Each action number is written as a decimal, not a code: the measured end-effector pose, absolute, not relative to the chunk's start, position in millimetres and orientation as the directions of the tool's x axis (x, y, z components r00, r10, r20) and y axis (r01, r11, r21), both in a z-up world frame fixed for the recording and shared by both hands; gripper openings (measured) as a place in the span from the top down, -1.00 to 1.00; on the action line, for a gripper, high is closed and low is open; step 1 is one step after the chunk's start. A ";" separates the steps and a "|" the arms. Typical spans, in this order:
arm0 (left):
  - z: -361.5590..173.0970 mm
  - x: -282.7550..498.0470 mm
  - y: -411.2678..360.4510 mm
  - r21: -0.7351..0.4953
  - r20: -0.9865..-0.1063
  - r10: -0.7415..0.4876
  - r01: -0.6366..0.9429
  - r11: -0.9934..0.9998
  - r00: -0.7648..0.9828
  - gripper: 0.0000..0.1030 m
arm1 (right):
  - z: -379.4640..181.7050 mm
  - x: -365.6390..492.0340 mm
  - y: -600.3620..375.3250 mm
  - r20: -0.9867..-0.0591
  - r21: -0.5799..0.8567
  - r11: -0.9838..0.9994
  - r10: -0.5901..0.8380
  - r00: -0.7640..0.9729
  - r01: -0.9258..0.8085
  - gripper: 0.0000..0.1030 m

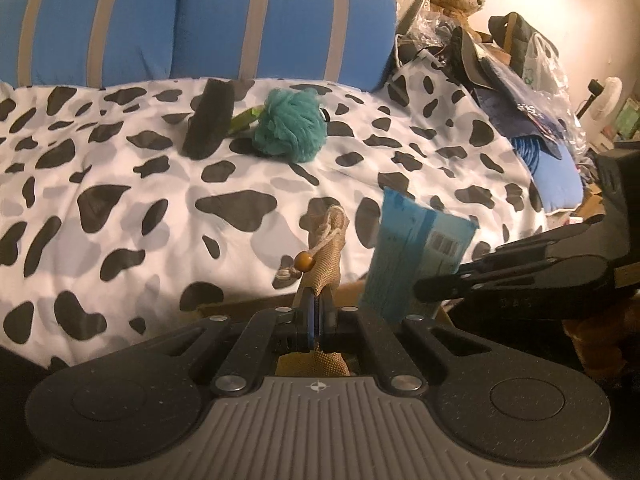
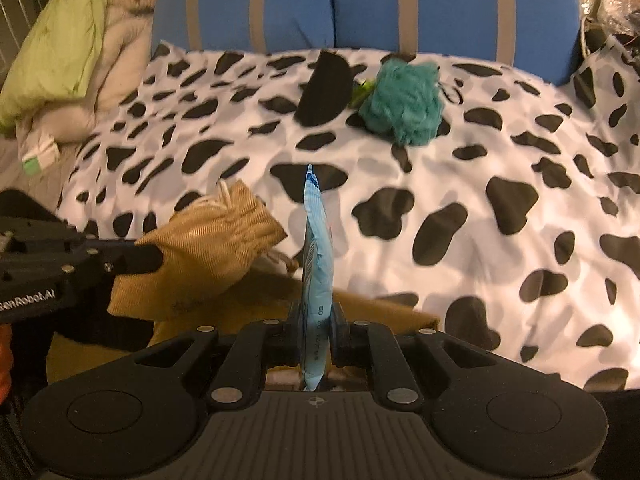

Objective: Organize soft objects
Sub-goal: 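Carry the pouch and wipes packet toward the cardboard box with both grippers, then open both grippers to drop the pouch and wipes packet into the box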

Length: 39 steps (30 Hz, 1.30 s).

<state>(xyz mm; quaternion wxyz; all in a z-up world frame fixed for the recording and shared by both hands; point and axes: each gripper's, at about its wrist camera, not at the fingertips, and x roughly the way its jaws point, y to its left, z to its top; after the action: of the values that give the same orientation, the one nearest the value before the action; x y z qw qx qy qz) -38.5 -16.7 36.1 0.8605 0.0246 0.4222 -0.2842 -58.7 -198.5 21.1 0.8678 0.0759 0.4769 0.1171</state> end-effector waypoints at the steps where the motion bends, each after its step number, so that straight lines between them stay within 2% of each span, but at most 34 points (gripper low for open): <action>1: 36.5 -40.8 -15.4 -0.202 -0.741 -0.471 0.509 0.836 0.478 0.96 | 20.8 -59.2 -197.5 -0.815 0.242 0.961 0.275 0.511 -0.131 0.72; 12: 43.2 -59.6 -11.9 -0.221 -0.737 -0.485 0.511 0.831 0.470 0.96 | 15.6 -62.3 -195.1 -0.845 0.229 0.968 0.249 0.472 -0.102 0.72; 21: 13.3 -40.4 -24.3 -0.172 -0.866 -0.359 0.466 0.868 0.349 0.95 | -1.7 -56.4 -188.5 -0.895 0.221 0.969 0.245 0.372 -0.107 0.71; 31: 2.4 -34.8 -20.6 -0.151 -0.904 -0.297 0.420 0.895 0.307 0.92 | -15.1 -51.8 -195.2 -0.928 0.221 0.975 0.222 0.299 -0.040 0.71; 33: 1.8 -32.7 -20.4 -0.148 -0.908 -0.287 0.406 0.902 0.305 0.83 | -18.7 -50.1 -197.0 -0.937 0.214 0.977 0.211 0.280 -0.019 0.69; 34: 0.7 -31.5 -19.8 -0.144 -0.912 -0.277 0.396 0.907 0.302 0.62 | -19.5 -49.6 -197.9 -0.939 0.211 0.977 0.206 0.276 -0.010 0.69; 35: -0.6 -30.7 -19.4 -0.141 -0.916 -0.269 0.389 0.910 0.298 0.37 | -20.1 -49.0 -199.8 -0.940 0.211 0.977 0.202 0.274 0.004 0.64; 36: -1.6 -29.7 -19.7 -0.138 -0.919 -0.262 0.382 0.914 0.295 0.26 | -19.9 -48.5 -201.6 -0.940 0.212 0.977 0.200 0.278 0.014 0.55; 37: -2.3 -29.1 -19.3 -0.135 -0.921 -0.256 0.376 0.917 0.294 0.13 | -19.3 -48.7 -203.0 -0.938 0.213 0.977 0.199 0.284 0.019 0.28; 38: -2.6 -28.8 -19.3 -0.133 -0.922 -0.253 0.373 0.918 0.293 0.10 | -18.2 -48.7 -203.6 -0.935 0.214 0.977 0.198 0.293 0.021 -0.07; 39: -2.9 -28.7 -19.3 -0.132 -0.923 -0.251 0.372 0.919 0.291 0.09 | -16.8 -48.8 -203.5 -0.933 0.210 0.977 0.195 0.301 0.020 -0.21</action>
<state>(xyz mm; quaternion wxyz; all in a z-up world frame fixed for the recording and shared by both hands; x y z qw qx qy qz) -28.7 -19.3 -2.9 0.8015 0.0540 0.5630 -0.1944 -48.8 -203.5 -16.9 0.8015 0.0910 0.5885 0.0547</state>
